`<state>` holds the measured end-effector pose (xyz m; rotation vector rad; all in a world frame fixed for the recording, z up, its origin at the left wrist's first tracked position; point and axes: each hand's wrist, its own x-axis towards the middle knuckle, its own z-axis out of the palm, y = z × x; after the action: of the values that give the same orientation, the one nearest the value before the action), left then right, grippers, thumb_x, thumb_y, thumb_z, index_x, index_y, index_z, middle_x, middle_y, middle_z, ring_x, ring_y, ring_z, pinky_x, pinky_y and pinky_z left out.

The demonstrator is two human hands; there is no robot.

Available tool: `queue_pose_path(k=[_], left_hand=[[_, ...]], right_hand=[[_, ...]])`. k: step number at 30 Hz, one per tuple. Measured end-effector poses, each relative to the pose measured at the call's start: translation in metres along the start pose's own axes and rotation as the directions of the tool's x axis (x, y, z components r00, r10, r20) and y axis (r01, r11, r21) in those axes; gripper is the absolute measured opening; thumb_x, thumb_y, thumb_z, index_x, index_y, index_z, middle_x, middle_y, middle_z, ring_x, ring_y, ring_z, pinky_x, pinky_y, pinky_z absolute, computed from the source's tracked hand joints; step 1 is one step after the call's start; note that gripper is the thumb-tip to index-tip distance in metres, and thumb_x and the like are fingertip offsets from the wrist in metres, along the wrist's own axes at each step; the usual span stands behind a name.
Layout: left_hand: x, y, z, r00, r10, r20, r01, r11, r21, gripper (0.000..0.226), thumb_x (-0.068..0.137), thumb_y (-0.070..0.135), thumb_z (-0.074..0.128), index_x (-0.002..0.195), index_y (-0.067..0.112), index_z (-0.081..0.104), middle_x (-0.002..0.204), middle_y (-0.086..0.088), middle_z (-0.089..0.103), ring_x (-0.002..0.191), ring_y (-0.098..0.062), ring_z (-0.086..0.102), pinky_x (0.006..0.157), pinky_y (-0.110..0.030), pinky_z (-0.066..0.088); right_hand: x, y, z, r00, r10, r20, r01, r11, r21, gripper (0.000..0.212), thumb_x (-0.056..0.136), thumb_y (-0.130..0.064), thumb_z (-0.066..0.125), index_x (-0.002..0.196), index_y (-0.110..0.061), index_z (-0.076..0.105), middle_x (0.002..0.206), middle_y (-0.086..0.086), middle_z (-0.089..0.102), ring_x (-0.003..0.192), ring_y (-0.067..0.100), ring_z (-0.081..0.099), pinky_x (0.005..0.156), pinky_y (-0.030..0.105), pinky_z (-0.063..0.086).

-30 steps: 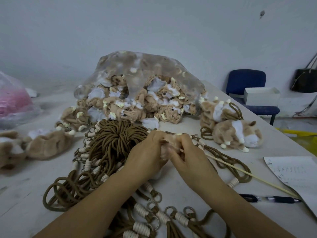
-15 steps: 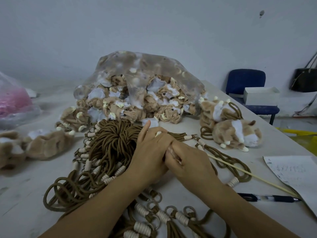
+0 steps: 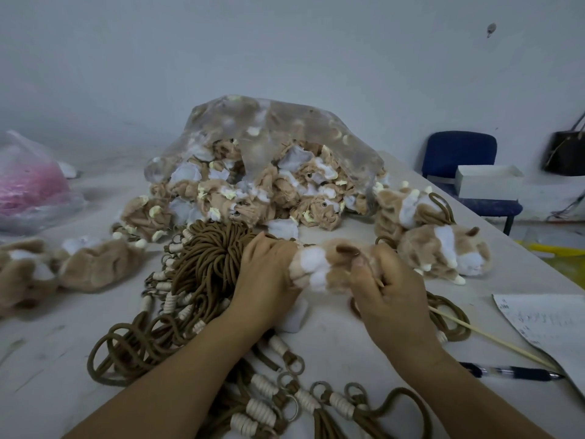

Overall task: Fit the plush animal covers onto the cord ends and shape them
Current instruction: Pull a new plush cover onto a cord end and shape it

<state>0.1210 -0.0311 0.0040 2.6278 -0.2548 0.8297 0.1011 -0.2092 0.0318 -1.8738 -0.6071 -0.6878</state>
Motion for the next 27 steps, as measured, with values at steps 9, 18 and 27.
queue_pose_path(k=[9,18,27], left_hand=[[-0.008,0.021,0.0,0.897,0.443,-0.004,-0.442,0.895,-0.054,0.079,0.081,0.032,0.061,0.15,0.018,0.025,0.155,-0.004,0.034,0.147,-0.017,0.023,0.122,-0.041,0.011],[-0.004,0.011,0.001,0.961,0.274,0.033,-0.262,0.943,-0.207,0.028,0.093,0.033,0.049,0.104,0.015,0.067,0.102,0.009,0.065,0.1,-0.01,0.057,0.104,-0.043,0.038],[-0.007,0.008,0.004,0.983,0.162,0.081,-0.138,0.96,-0.243,0.047,0.092,0.048,0.043,0.099,0.011,0.07,0.101,0.004,0.067,0.102,-0.014,0.058,0.091,-0.04,0.046]], right_hand=[[0.001,0.028,0.019,0.938,0.04,0.344,0.005,0.992,-0.128,0.016,0.087,-0.033,0.051,0.101,-0.028,0.055,0.09,-0.015,0.053,0.078,-0.003,0.051,0.064,0.014,0.043],[0.01,0.045,0.007,0.955,-0.023,0.296,0.053,0.994,-0.092,0.018,0.091,-0.04,0.054,0.081,-0.025,0.052,0.083,-0.015,0.047,0.077,0.0,0.048,0.067,0.014,0.04],[0.024,0.065,-0.026,0.91,0.339,0.237,-0.23,0.89,-0.393,0.036,0.094,-0.044,0.048,0.065,-0.024,0.054,0.063,-0.004,0.057,0.058,0.012,0.052,0.053,0.026,0.036]])
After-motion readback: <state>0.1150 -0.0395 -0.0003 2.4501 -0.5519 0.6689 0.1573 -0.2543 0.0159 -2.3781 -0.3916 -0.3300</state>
